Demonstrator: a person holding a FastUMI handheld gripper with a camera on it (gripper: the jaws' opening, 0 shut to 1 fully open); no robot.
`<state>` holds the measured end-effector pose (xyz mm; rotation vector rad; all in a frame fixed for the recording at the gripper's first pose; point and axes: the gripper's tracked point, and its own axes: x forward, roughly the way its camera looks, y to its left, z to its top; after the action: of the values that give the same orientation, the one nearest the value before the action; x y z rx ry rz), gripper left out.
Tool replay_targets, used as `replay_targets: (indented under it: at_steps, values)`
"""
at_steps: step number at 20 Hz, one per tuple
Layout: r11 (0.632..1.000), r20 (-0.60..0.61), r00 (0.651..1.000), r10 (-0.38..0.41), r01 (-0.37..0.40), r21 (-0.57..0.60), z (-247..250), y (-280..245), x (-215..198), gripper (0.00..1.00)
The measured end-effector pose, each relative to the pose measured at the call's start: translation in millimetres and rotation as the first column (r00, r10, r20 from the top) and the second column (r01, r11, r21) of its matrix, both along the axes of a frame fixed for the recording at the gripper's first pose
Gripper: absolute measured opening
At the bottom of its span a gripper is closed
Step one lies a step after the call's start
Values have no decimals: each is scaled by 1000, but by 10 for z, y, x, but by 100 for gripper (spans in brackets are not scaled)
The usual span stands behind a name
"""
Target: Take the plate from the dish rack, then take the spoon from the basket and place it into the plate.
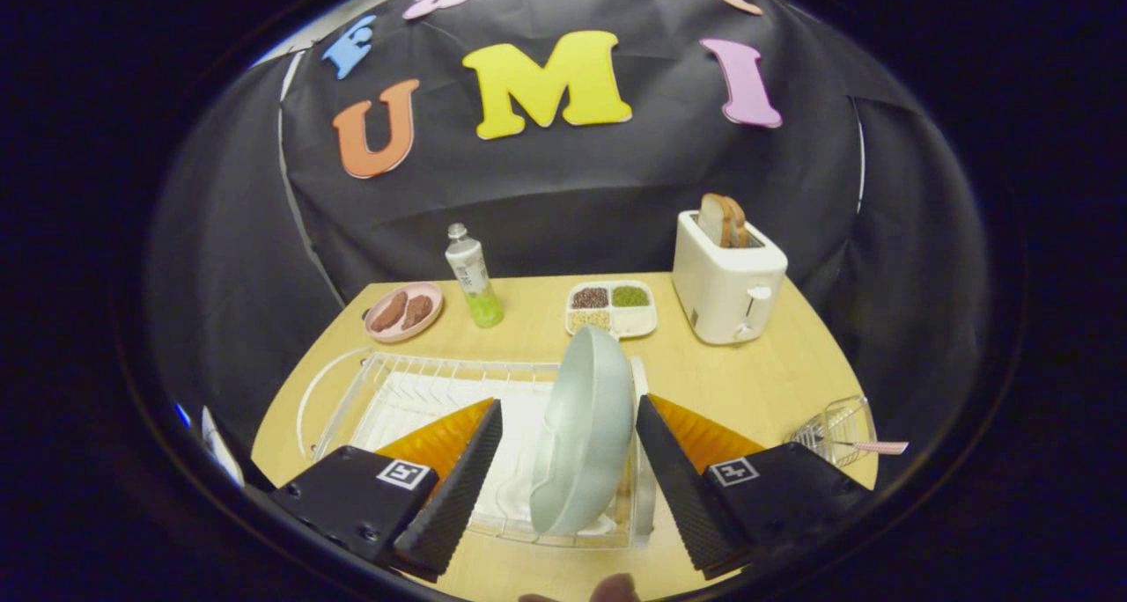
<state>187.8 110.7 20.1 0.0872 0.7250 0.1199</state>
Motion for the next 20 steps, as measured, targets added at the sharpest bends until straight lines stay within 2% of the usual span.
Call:
replay_targets:
  at_steps: [2,6,10,13,20]
  values:
    - [1000,-54,998,-27,28,10,-143,-46,51,95]
    - [999,-133,991,-24,28,35,-323,55,94,79]
    - [996,-166,983,-74,80,29,-423,14,134,48]
    - [992,-185,975,-122,124,0,-475,-29,130,42]
    - [968,-186,952,-243,224,-116,-356,-90,158,36]
